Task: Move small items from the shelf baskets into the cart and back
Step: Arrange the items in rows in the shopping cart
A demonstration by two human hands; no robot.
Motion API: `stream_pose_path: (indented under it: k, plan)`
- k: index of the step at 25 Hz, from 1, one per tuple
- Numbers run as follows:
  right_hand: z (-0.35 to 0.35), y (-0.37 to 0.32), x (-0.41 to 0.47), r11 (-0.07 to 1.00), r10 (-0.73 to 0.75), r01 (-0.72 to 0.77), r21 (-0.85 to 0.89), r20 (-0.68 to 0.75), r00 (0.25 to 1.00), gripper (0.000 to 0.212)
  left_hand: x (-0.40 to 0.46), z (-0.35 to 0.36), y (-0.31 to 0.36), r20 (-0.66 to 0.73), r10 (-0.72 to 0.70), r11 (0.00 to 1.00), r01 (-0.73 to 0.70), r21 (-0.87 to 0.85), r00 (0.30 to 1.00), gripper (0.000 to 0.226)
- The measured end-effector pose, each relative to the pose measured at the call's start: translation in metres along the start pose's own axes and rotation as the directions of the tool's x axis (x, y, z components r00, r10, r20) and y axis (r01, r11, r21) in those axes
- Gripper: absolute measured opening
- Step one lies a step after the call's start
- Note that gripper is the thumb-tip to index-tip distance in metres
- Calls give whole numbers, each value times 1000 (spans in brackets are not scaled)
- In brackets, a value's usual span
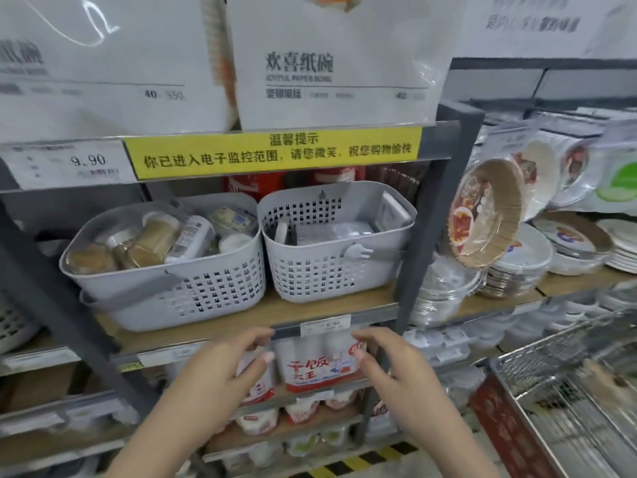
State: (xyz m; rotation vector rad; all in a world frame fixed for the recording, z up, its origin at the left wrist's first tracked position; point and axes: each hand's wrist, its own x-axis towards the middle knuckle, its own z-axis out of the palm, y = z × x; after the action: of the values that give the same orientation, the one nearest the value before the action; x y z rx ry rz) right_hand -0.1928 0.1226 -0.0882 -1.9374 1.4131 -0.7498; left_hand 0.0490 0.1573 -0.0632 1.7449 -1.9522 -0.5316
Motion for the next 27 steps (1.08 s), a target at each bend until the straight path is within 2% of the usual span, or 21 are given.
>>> stream_pose_path:
  k: [5,10,14,17,19,21,24,27]
  plan:
    - [-27,-14,42,997,-66,61,-49,-92,994,22,57,-21,16,-38,110,992,-112,-58,993,30]
    - [-60,-21,99,989,-145,140,-41,-189,971,21,122,-42,29,-142,183,983,-179,42,973,34]
    - [-74,-15,142,982,-159,137,-127,-191,969,25,168,-45,34,-167,146,988,-134,79,975,35]
    - [-73,-11,172,953,-190,136,-269,-184,964,23,195,-36,32,-135,88,972,-56,229,987,44]
    - [-67,-8,197,911,-133,51,-408,-173,976,26,209,-33,22,-122,76,938,-30,345,990,49]
    - [-60,-6,216,828,-11,-82,-554,-162,987,35,218,-29,9,-91,39,918,0,397,995,47]
    - [-55,-9,228,774,159,-255,-580,-212,964,39,227,-24,-1,-66,-22,902,48,429,998,45]
    - [-54,-14,229,718,201,-368,-591,-330,922,30,236,-18,1,-49,-56,894,72,442,997,44]
